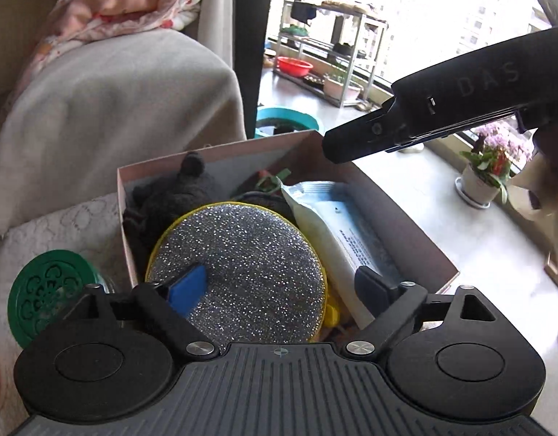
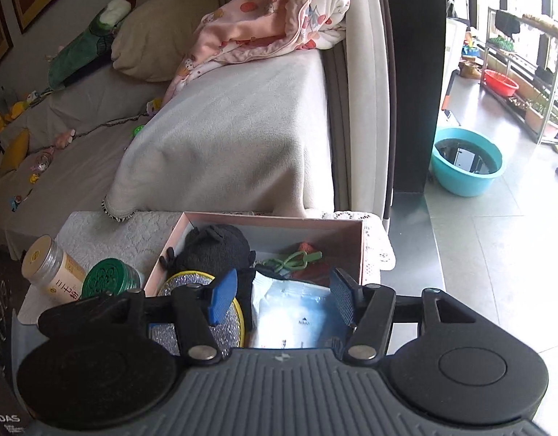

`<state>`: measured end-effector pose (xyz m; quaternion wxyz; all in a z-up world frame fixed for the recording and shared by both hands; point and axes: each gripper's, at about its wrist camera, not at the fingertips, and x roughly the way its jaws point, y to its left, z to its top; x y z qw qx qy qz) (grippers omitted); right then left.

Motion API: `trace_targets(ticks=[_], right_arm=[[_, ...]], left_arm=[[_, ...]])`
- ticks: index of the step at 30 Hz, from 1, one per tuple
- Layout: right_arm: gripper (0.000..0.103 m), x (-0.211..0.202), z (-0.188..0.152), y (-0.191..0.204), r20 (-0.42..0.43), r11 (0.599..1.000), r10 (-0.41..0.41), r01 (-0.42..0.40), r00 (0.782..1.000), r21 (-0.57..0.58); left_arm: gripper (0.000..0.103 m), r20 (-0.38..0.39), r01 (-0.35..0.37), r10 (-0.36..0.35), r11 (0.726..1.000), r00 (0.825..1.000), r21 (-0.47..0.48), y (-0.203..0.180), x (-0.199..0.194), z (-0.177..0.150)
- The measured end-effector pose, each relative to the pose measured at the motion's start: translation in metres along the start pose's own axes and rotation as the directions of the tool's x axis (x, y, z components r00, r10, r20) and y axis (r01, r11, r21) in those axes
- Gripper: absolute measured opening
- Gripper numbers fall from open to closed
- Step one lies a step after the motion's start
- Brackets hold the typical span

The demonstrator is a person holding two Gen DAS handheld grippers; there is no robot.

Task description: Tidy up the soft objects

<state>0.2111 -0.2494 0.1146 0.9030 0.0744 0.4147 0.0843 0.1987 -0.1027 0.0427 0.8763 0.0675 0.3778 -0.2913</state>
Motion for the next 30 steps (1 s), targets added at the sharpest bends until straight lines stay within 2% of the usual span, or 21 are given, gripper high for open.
trace_targets(ticks=[2,6,9,13,15,17,20,23,24,26,29,30], right_arm=[[0.058,-0.008,-0.007,0.001,-0.003,1.000,-0.012,0.012,1.000,0.010],[0.059,-0.027,-0.019,0.005,0.007,0.998,-0.052,0.052,0.999,0.030],[0.068,-0.044,-0.029,0.010,0.041,0.997,-0.065,0.063,0.997,0.055],[0.077,-0.063,-0.049,0.029,0.107,0.996,-0.071,0.066,0.992,0.053],[0.077,-0.066,-0.061,0.044,0.119,0.997,-0.068,0.064,0.991,0.038],[0.081,-0.067,-0.078,0.063,0.131,0.999,-0.045,0.046,0.990,-0.003],[0.092,-0.064,-0.113,0.095,0.170,0.996,-0.043,0.055,0.985,-0.068],[0.092,-0.050,-0.150,0.125,0.163,0.985,-0.056,0.081,0.985,-0.153],[0.092,-0.042,-0.160,0.132,0.146,0.982,-0.056,0.081,0.988,-0.168],[0.092,-0.025,-0.176,0.139,0.108,0.981,-0.060,0.078,0.992,-0.179],[0.092,-0.001,-0.190,0.140,0.055,0.975,-0.104,0.113,0.993,-0.190],[0.092,0.006,-0.192,0.137,0.035,0.975,-0.119,0.123,0.992,-0.186]], left_arm=[[0.098,0.005,-0.015,0.015,0.999,1.000,0.047,-0.006,0.001,-0.003],[0.097,0.062,0.014,-0.014,1.000,0.998,-0.001,-0.003,-0.018,-0.006],[0.097,0.141,0.015,-0.013,1.000,0.990,-0.011,0.000,-0.049,-0.014],[0.097,0.219,-0.021,0.034,0.998,0.975,-0.065,0.010,-0.105,-0.049],[0.097,0.211,-0.059,0.081,0.992,0.974,-0.108,0.019,-0.127,-0.073],[0.097,0.186,-0.133,0.160,0.980,0.969,-0.147,0.027,-0.146,-0.106],[0.097,0.145,-0.230,0.265,0.948,0.953,-0.218,0.037,-0.163,-0.152],[0.097,0.087,-0.291,0.331,0.906,0.940,-0.307,0.043,-0.165,-0.184],[0.097,0.077,-0.303,0.344,0.896,0.936,-0.323,0.042,-0.161,-0.190],[0.097,0.062,-0.315,0.352,0.894,0.934,-0.319,0.041,-0.151,-0.194],[0.097,0.027,-0.342,0.369,0.885,0.929,-0.316,0.040,-0.136,-0.192],[0.096,0.032,-0.373,0.401,0.876,0.916,-0.306,0.038,-0.133,-0.192]])
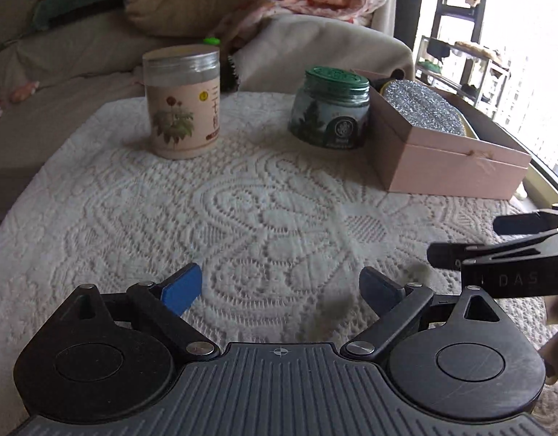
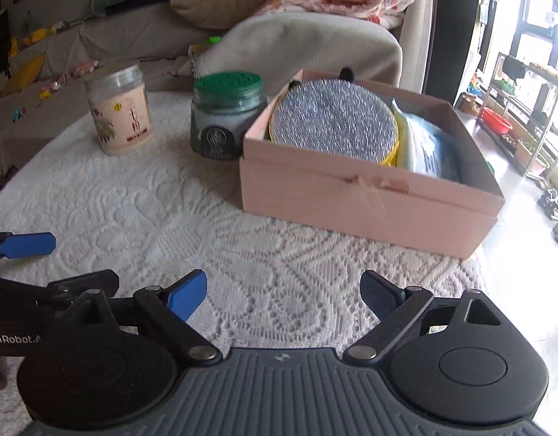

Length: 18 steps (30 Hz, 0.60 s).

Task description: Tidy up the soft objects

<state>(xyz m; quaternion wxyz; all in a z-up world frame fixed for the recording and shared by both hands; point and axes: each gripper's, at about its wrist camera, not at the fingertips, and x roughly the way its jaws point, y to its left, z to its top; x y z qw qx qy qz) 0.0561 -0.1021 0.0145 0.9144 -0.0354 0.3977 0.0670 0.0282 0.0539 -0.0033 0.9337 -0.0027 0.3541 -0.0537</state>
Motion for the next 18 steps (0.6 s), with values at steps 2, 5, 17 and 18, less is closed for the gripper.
trace_targets(ticks=[2,5,17,18], right_arm=[[0.103,0.008,-0.007,-0.012,-0.015,0.998,0.003,-0.002,1.000,0.062],[0.103,0.007,-0.013,-0.024,0.011,0.995,-0.034,0.032,0.999,0.099],[0.103,0.009,-0.024,-0.023,0.117,0.994,-0.052,0.040,0.992,0.104],[0.103,0.010,-0.023,-0.023,0.118,0.994,-0.051,0.039,0.992,0.100]], left_arm=[[0.096,0.008,-0.045,0.045,0.999,0.999,0.006,-0.006,0.006,0.001],[0.097,0.036,-0.081,0.081,0.997,0.996,-0.007,-0.008,0.010,-0.001],[0.099,0.043,-0.106,0.106,0.994,0.993,-0.012,-0.013,0.016,0.002],[0.099,0.043,-0.106,0.107,0.994,0.993,-0.013,-0.013,0.016,0.002]])
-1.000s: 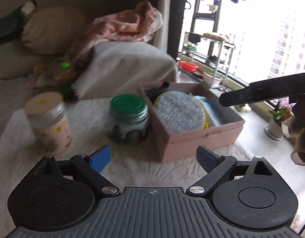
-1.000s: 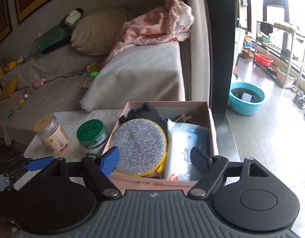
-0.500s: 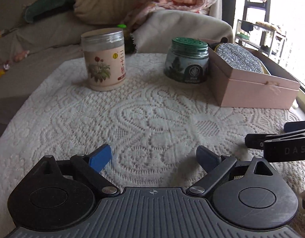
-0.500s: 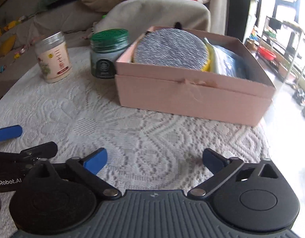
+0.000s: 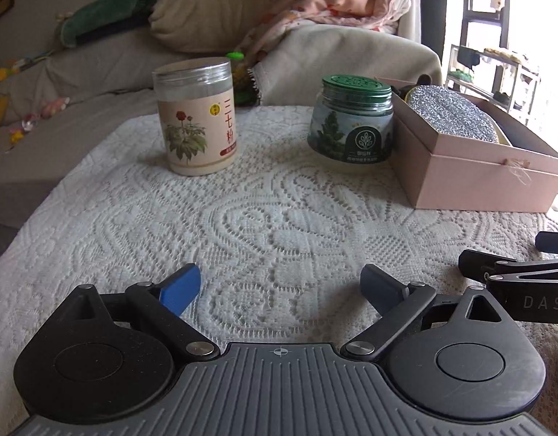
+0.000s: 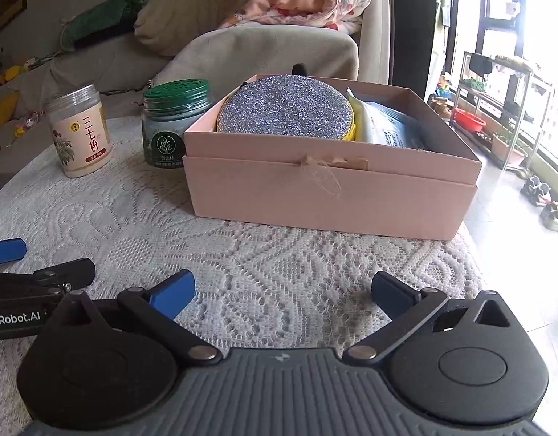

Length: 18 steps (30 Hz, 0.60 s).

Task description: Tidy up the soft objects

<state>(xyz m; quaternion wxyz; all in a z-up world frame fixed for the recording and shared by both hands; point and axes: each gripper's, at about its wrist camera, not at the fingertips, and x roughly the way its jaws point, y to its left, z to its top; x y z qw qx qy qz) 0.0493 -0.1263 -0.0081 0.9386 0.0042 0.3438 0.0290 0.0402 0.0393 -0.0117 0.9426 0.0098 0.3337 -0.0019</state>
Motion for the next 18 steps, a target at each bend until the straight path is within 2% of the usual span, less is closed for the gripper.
trace_targets(ticks=[18], right_arm=[[0.103,0.0018,0.0001,-0.0001,0.000,1.000,0.005,-0.005,1.000,0.003]], left_arm=[[0.099,0.000,0.001,-0.001,1.000,1.000,-0.001,0.0001,0.0006,-0.0001]])
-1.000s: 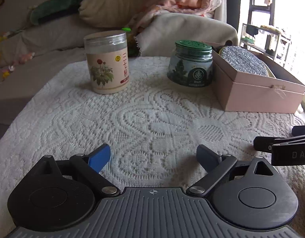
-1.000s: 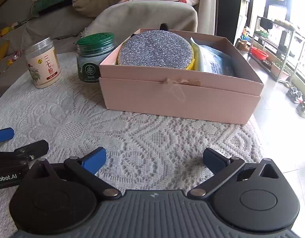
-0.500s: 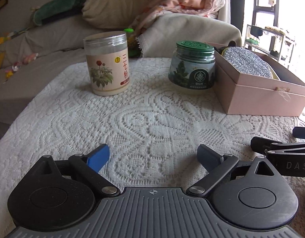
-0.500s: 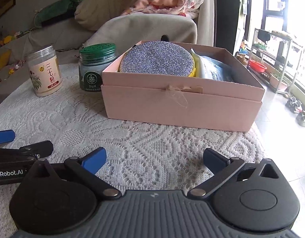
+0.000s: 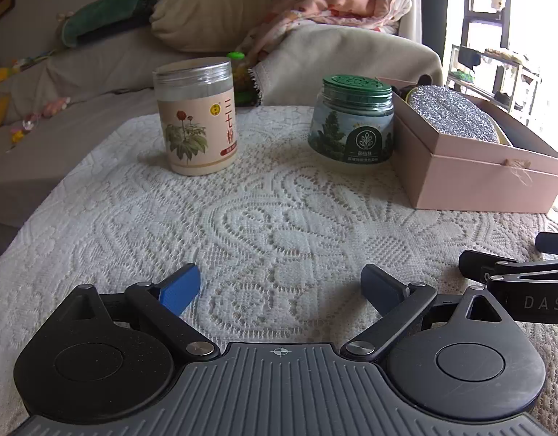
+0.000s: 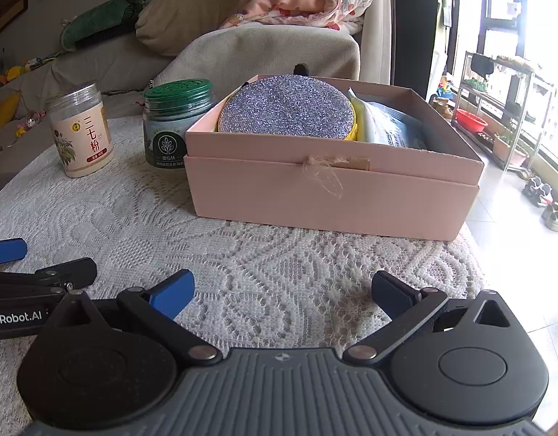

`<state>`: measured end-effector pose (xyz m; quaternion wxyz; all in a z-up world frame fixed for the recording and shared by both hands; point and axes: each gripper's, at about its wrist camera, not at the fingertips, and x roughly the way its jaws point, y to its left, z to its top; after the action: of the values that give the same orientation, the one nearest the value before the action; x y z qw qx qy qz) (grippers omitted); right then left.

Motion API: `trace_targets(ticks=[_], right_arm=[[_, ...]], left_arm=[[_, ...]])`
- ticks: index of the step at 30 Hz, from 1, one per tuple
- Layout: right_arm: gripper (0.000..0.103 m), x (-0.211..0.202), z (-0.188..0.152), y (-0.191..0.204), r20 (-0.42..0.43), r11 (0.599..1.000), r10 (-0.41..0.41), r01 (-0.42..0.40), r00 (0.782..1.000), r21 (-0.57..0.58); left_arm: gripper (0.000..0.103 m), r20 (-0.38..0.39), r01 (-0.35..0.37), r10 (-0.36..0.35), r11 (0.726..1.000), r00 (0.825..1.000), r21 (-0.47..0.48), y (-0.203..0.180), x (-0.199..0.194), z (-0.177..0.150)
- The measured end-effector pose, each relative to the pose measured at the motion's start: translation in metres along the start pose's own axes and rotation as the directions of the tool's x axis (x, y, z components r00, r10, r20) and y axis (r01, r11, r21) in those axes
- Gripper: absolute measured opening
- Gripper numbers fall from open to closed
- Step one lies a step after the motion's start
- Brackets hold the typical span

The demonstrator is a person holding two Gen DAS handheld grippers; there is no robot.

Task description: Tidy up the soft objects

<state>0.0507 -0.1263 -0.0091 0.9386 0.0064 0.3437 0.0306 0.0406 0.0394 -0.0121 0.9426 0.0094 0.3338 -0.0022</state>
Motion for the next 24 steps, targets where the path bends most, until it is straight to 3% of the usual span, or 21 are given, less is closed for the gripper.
trace_targets(ticks=[24], right_arm=[[0.103,0.0002,0.0001,0.0004,0.000,1.000,0.000,0.000,1.000,0.000]], left_arm=[[0.099,0.000,0.001,-0.001,1.000,1.000,-0.003,-0.0007,-0.0002,0.0001]])
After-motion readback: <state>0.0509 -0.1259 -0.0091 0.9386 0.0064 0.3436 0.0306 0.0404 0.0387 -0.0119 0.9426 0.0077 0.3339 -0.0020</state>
